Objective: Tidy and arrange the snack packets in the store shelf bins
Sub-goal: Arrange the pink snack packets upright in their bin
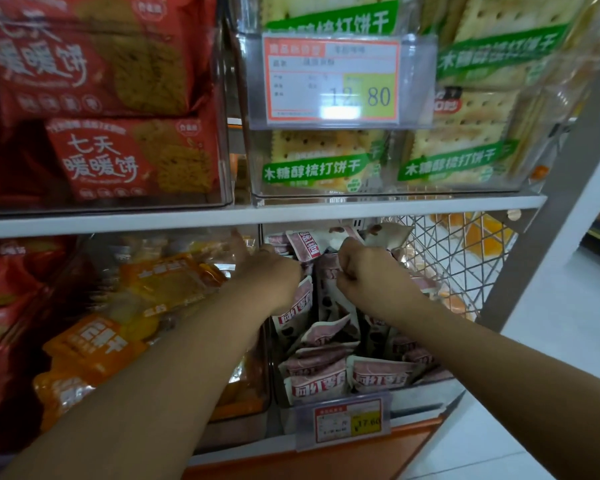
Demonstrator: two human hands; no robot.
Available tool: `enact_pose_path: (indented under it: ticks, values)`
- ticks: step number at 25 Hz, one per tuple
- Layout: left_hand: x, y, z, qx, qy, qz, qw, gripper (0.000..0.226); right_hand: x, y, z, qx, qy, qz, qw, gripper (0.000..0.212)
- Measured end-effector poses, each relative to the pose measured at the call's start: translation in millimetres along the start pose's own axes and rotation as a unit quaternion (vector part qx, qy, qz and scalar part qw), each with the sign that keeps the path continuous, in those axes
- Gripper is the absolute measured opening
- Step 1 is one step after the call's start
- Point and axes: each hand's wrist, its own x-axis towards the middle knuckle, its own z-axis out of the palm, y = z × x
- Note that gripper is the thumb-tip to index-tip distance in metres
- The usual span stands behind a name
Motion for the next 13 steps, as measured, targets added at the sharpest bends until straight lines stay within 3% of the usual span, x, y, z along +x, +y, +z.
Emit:
enact_pose_path:
  ticks: [1,4,8,11,13]
  values:
    - [1.5,-0.4,-1.3,-0.027,-0.012,0.022,0.999,0.049,-7.0,-1.6,-3.9,0.027,0.024,-0.007,0.999,0.009]
    - [5.7,-2.5,-3.2,-0.115,-0.017,0.108,0.987,0.056,-26.7,-1.9,-10.1,0.050,0.051,0.019,0.997,0.033]
    - [13.9,-1.4,-2.6,-0.043,0.061,0.098,0.992,0.070,-47.5,-4.2,-21.3,0.086,0.075,0.065,0.991,0.015]
    - [10.5,-0.4,-3.1,-0.023,0.150,0.095,0.984,0.061,-57.1,-7.3,-31.9,0.128,0.073,0.101,0.984,0.017]
    - [-3.7,-5.7,-8.4,-0.106,0.167,0.109,0.974,0.045,-61.9,-8.9,-39.2,0.143,0.044,0.105,0.983,0.009]
